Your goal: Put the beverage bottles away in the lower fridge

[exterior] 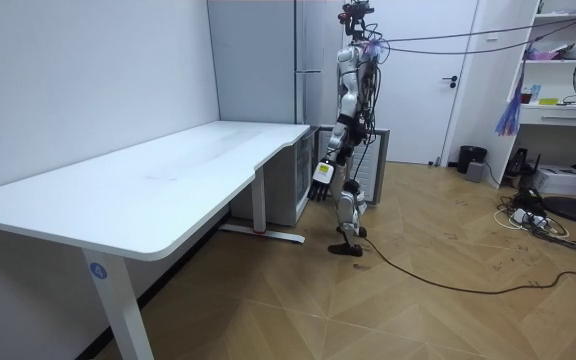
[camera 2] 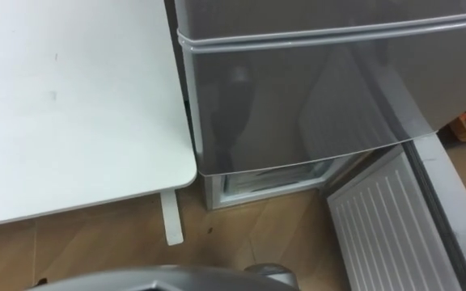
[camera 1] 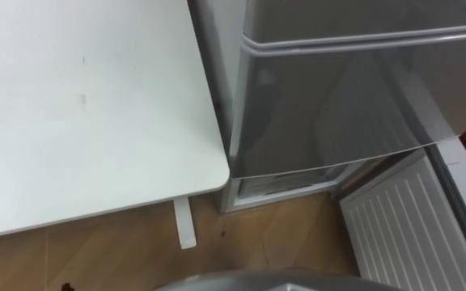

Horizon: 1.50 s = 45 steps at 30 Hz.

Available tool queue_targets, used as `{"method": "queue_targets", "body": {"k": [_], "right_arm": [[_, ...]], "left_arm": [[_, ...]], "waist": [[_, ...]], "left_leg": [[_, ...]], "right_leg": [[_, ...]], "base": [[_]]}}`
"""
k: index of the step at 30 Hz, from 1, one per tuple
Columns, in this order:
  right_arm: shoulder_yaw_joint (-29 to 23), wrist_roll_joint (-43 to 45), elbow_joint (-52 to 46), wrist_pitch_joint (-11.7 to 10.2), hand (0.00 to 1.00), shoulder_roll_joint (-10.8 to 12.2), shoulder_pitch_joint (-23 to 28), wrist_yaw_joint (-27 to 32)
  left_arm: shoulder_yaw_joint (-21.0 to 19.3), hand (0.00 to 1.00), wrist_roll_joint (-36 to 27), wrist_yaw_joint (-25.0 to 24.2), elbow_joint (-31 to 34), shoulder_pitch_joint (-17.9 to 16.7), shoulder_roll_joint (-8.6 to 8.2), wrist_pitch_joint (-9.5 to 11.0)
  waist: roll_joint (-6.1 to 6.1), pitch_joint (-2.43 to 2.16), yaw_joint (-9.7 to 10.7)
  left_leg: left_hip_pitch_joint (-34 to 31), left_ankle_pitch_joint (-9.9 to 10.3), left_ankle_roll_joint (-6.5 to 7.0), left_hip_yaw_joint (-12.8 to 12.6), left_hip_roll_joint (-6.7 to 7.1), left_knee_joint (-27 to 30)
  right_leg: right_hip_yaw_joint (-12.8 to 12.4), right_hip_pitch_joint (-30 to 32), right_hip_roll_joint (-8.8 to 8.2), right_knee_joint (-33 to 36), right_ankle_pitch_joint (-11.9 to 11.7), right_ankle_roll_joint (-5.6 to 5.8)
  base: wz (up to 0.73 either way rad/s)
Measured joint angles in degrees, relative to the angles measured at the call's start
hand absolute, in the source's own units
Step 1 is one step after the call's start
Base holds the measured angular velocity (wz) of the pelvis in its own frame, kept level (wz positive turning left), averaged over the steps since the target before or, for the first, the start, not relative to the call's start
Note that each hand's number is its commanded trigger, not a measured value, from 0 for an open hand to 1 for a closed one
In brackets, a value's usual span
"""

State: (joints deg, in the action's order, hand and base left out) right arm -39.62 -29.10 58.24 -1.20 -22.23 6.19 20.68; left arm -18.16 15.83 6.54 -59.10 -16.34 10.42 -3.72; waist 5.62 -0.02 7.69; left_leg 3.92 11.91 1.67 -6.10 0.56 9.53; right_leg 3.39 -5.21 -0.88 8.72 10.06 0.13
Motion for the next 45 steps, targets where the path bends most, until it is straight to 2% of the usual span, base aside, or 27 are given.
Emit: {"method": "queue_targets", "body": {"k": [4,9,12,17,19,21,23,27,29,33,37,38,39,40,41,42,43,44,45], "right_arm": [[0.00,0.04,1.42,-0.05,0.00,-0.42,0.09,-0.93],[0.01,-0.19,4.87,-0.60,0.00,-2.07,0.32,-3.44],[0.00,-0.93,6.72,-0.70,0.00,-2.67,1.09,-4.86],[-0.33,-3.63,6.80,-0.89,0.00,-2.70,2.74,-6.71],[0.12,-6.07,6.77,-1.18,0.00,-2.58,2.97,-7.35],[1.05,-8.22,7.11,-1.94,0.00,-2.28,2.76,-9.27],[2.64,-8.92,7.31,-2.40,0.00,-2.21,2.66,-11.71],[5.35,-12.47,6.46,-2.92,0.00,-1.60,1.39,-15.86],[7.12,-14.85,6.59,-3.08,0.00,-0.97,1.88,-17.18],[9.50,-22.67,6.03,-3.97,0.00,1.61,3.02,-22.21],[14.27,-34.00,3.67,-5.00,0.00,3.86,3.78,-25.79],[16.38,-37.74,1.90,-5.25,0.00,4.69,4.54,-26.64],[18.41,-40.72,-0.43,-5.39,0.00,5.83,5.50,-27.54],[19.77,-41.51,-2.03,-5.57,0.00,6.47,5.64,-27.86],[22.36,-42.83,-4.98,-6.09,0.00,7.74,6.41,-28.66],[24.78,-44.31,-6.91,-6.78,0.00,9.23,6.62,-29.93],[25.97,-45.24,-8.07,-6.97,0.00,10.02,6.87,-30.58],[28.62,-46.26,-10.59,-7.68,0.00,11.57,8.64,-31.56],[31.96,-46.64,-13.33,-8.17,0.00,12.59,9.67,-32.38]], "left_arm": [[0.00,0.00,0.08,-0.01,-0.01,-0.04,0.05,-0.11],[0.00,0.00,0.18,-0.80,-0.05,-0.03,0.82,-0.23],[0.01,0.00,2.86,-1.14,-0.01,-0.01,1.83,-1.20],[0.29,0.00,5.14,-2.05,0.95,0.09,2.09,-2.11],[0.36,0.00,5.12,-2.04,1.01,0.12,2.09,-2.25],[0.38,0.00,5.12,-2.04,0.53,-0.34,1.97,-2.25],[0.37,0.00,5.12,-2.12,0.00,-0.69,1.96,-2.24],[1.00,0.00,5.13,-3.40,-0.71,-0.55,1.31,-2.31],[1.57,0.00,5.23,-3.55,-0.64,0.37,1.13,-2.53],[3.13,0.00,5.08,-3.86,-0.53,2.30,1.47,-2.53],[5.19,0.00,3.29,-3.41,-1.91,3.16,1.67,-2.64],[6.30,0.00,2.11,-3.07,-3.32,3.32,1.75,-2.69],[6.65,0.00,1.75,-2.44,-4.13,3.27,1.43,-2.74],[7.12,0.00,1.69,-2.00,-4.46,3.19,1.21,-2.89],[8.61,0.00,1.10,-1.52,-5.04,3.41,0.89,-3.47],[9.90,0.00,-0.18,-1.20,-5.42,3.64,0.44,-3.83],[10.30,0.00,-0.27,-0.97,-5.67,3.89,0.21,-4.18],[11.25,0.00,0.05,-0.42,-6.34,4.75,-0.30,-5.22],[12.94,0.00,-0.26,0.24,-6.26,5.32,-0.79,-5.99]], "waist": [[-0.15,-0.10,-0.02],[-0.16,-0.16,0.01],[-0.28,-0.22,-0.02],[-0.42,-0.31,0.00],[-0.46,-0.37,-0.48],[-0.81,-0.36,-2.71],[-1.13,-0.34,-3.61],[-2.43,-0.33,-3.56],[-2.79,-0.30,-3.23],[-2.72,-0.28,-3.03],[-2.78,-0.39,-4.95],[-2.98,-0.46,-5.89],[-2.98,-0.48,-6.83],[-2.96,-0.48,-7.17],[-2.97,-0.53,-8.05],[-2.97,-0.54,-8.40],[-2.99,-0.51,-8.46],[-3.03,-0.57,-9.33],[-3.03,-0.56,-11.20]], "left_leg": [[0.54,0.00,0.00,0.14,-0.08,-0.18],[0.64,0.14,-0.02,0.23,-0.21,0.06],[0.58,0.49,-0.18,0.15,-0.81,0.18],[0.70,0.76,-0.36,0.07,-0.95,0.94],[1.17,0.90,-0.55,-0.55,-1.25,1.05],[2.38,1.62,-0.87,-1.07,-1.81,1.16],[3.39,2.41,-1.01,0.23,-2.07,1.37],[4.44,3.16,-0.96,0.02,-2.40,1.47],[4.12,3.19,-0.91,0.11,-2.42,1.42],[3.23,3.37,-0.63,-0.63,-2.35,1.78],[2.61,3.72,-0.27,-3.56,-2.39,1.77],[2.56,3.96,-0.15,-4.31,-2.59,1.76],[2.49,4.07,0.03,-4.76,-2.62,1.88],[2.29,4.07,0.07,-5.07,-2.62,1.96],[1.45,4.09,0.18,-5.84,-2.83,2.01],[0.46,3.92,0.49,-7.75,-3.89,2.02],[0.11,3.85,0.57,-9.47,-4.43,2.09],[0.06,3.67,0.27,-12.53,-5.44,2.20],[0.06,3.38,0.10,-15.06,-5.90,2.13]], "right_leg": [[0.00,-0.44,0.05,0.03,0.00,0.00],[0.08,-0.68,0.10,0.03,-0.02,-0.03],[-0.12,-0.78,0.35,0.10,-0.08,-0.12],[-0.30,-0.46,0.64,0.08,-0.18,-0.29],[-1.78,-0.18,1.05,0.20,-0.33,-0.54],[-4.93,0.22,2.23,0.49,-0.73,-1.16],[-7.09,0.30,3.18,0.89,-0.93,-1.50],[-11.54,1.24,4.33,1.15,-1.21,-2.01],[-12.44,1.85,4.56,1.35,-1.34,-2.07],[-13.58,4.36,5.11,3.17,-1.50,-1.98],[-12.45,7.28,5.78,4.98,-2.20,-1.74],[-10.78,7.44,5.88,5.05,-2.93,-1.89],[-7.68,8.01,5.77,4.91,-3.82,-2.22],[-6.17,8.44,5.74,4.79,-4.37,-2.41],[-3.76,9.15,5.76,3.57,-5.96,-2.73],[-1.73,9.58,5.96,1.92,-7.77,-2.69],[-0.46,9.94,5.95,2.81,-7.77,-2.39],[2.20,9.88,5.40,8.17,-4.86,-2.15],[3.82,8.58,4.96,12.50,-2.36,-1.92]], "base": [[0.00],[0.00],[-0.03],[-0.04],[-0.32],[-0.81],[-0.83],[-0.61],[-0.34],[-0.28],[-0.71],[-0.88],[-0.88],[-0.89],[-0.84],[-0.76],[-0.49],[-0.39],[-0.50]]}}
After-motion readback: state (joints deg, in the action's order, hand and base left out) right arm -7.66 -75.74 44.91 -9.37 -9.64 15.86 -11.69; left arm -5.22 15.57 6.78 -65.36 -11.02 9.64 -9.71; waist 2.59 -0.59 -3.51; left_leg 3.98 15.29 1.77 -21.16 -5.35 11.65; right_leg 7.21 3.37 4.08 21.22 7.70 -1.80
